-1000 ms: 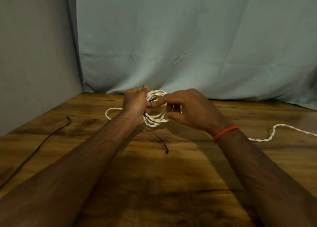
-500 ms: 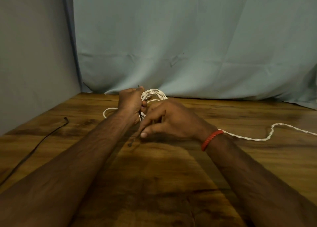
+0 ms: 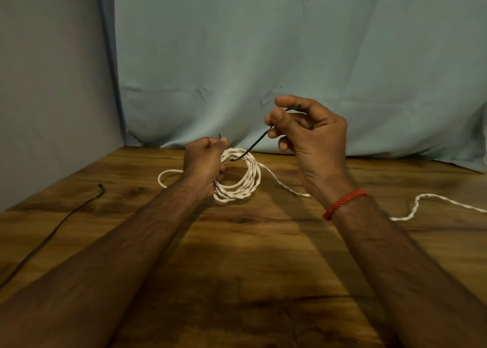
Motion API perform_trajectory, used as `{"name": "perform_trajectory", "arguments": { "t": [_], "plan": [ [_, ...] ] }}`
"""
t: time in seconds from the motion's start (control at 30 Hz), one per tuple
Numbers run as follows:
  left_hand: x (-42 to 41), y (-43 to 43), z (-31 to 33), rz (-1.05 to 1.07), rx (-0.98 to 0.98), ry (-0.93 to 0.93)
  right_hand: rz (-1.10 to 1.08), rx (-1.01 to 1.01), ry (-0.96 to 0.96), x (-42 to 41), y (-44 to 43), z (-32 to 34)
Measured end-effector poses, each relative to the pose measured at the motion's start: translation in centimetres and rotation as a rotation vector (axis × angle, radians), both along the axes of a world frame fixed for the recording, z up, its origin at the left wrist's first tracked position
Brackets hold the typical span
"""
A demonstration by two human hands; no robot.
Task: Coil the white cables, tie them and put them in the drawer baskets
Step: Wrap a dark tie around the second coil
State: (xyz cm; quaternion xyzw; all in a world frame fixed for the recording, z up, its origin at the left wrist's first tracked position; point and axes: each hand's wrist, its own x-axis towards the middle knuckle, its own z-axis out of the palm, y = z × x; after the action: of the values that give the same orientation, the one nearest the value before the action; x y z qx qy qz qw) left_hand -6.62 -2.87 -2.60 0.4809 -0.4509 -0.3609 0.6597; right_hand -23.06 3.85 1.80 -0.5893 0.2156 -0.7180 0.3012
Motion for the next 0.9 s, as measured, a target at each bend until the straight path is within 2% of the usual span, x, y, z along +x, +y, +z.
{"name": "perform_trajectory", "arguments": {
  "t": [0.13,0.37,0.57,0.7,0.83,0.9],
  "plan": [
    [-0.4,0.3,-0.1,0.002,-0.083,-0.055,-0.019,0.059,0.004,0.1,-0.5,-0.3],
    [-1.5,1.5,0.0,-0.052,-0.224,-0.116,-0.333,0.205,0.378,0.3,-2.4,-2.0],
    [-1.6,1.9,0.0,-0.06,-0.313,-0.228,-0.323,0.234,0.441,0.3,-2.1,-2.0],
    [-1.6,1.8,-0.1,-0.054,-0.349,-0.286,-0.318,0.267,0.346,0.3,-2.3,-2.2],
    [-1.7,2.1,0.0,-0.043,-0.362,-0.365,-0.139,0.391,0.063,0.2,-2.1,-2.0],
    [-1.7,2.1,0.0,-0.038,-0.381,-0.397,-0.145,0.385,0.037,0.1,-2.2,-2.1]
  ]
}}
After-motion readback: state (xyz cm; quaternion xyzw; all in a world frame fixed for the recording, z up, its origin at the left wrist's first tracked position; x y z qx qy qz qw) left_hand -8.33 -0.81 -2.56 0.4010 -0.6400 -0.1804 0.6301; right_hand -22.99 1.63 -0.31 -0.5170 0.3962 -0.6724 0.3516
